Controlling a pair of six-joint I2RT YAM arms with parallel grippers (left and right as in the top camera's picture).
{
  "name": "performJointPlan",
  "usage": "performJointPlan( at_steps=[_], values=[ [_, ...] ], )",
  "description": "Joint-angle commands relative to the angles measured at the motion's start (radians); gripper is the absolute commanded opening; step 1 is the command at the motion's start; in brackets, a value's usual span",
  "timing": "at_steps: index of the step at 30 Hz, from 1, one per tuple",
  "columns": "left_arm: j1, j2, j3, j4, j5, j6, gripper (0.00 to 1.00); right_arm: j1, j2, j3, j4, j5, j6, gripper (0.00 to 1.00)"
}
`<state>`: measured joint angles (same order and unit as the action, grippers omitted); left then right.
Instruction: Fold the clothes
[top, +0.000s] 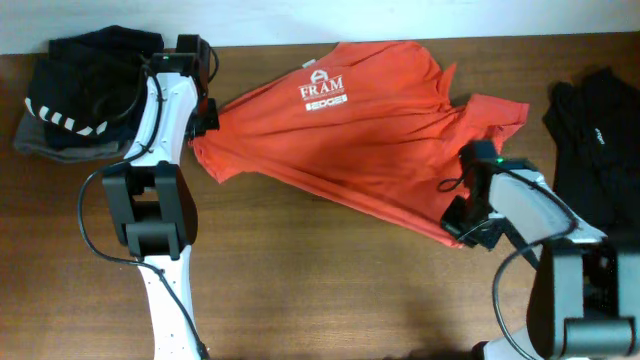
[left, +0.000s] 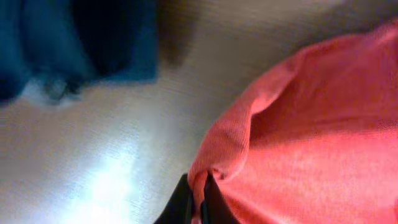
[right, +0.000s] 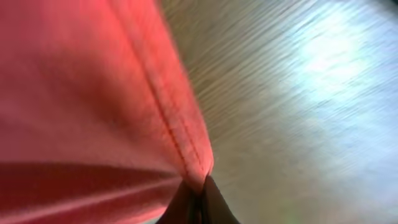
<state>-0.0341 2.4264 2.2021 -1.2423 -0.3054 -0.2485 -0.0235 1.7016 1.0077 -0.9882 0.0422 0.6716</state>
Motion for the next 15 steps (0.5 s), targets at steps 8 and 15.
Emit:
performJointPlan(
  at_steps=[8,15],
  values=[
    [0.019,-0.116,0.016,-0.2,-0.189,-0.286,0.01,-0.164,-0.071,0.064,-0.205,0.271,0.116,0.04],
    [0.01,-0.193,0.016,-0.242,-0.209,-0.305,0.01,-0.218,-0.072,0.066,-0.209,0.307,0.159,0.04]
  ],
)
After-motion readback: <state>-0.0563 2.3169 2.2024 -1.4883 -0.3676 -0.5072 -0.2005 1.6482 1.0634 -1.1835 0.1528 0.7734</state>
